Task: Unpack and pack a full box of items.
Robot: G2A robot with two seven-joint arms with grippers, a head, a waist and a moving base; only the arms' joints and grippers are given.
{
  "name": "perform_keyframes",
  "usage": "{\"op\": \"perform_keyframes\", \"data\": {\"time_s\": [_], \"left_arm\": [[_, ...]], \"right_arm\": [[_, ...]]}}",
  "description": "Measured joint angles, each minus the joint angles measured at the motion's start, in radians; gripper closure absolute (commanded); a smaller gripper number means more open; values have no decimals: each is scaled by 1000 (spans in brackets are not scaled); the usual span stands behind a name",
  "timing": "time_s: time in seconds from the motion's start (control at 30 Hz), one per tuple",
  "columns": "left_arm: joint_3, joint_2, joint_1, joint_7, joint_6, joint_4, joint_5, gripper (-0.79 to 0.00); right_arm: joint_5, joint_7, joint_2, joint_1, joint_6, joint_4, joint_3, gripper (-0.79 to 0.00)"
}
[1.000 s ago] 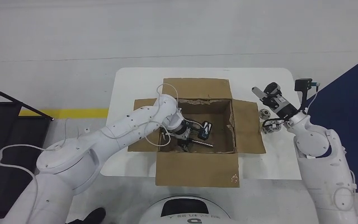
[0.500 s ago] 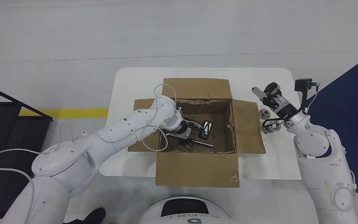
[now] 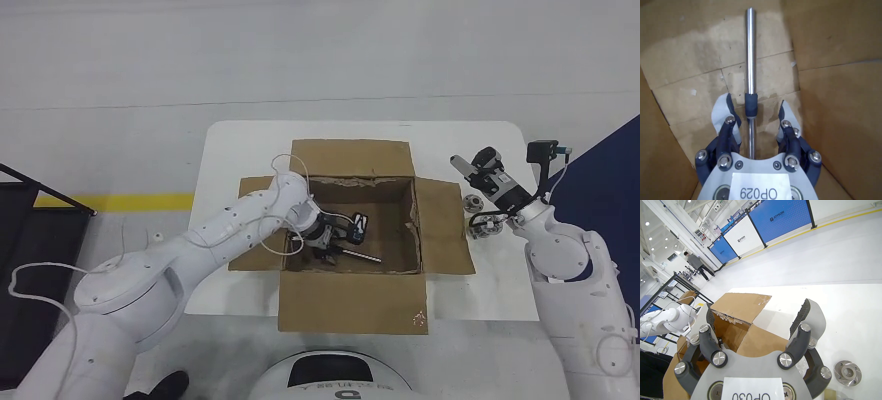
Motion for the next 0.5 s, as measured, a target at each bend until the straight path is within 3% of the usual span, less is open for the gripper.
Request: {"op": "perform_keyframes", "data": {"time_s": [0.17, 0.3, 0.33, 0.37, 0.47, 0.5], "left_arm": [[21, -45, 6, -87, 8, 33, -28, -542], [23, -80, 9, -123, 10, 77, -22, -480], [23, -89, 9, -129, 15, 89, -18, -382], [23, -99, 9, -134, 23, 106, -13, -345], [23, -124, 7, -152, 49, 138, 7, 0], [23, -130, 6, -152, 49, 145, 11, 0]], "right_arm": [[0, 0, 0, 0, 0, 0, 0, -785], [0, 0, 0, 0, 0, 0, 0, -785], [0, 0, 0, 0, 0, 0, 0, -785], [0, 0, 0, 0, 0, 0, 0, -785], [0, 0, 0, 0, 0, 0, 0, -785], [0, 0, 0, 0, 0, 0, 0, -785]]}}
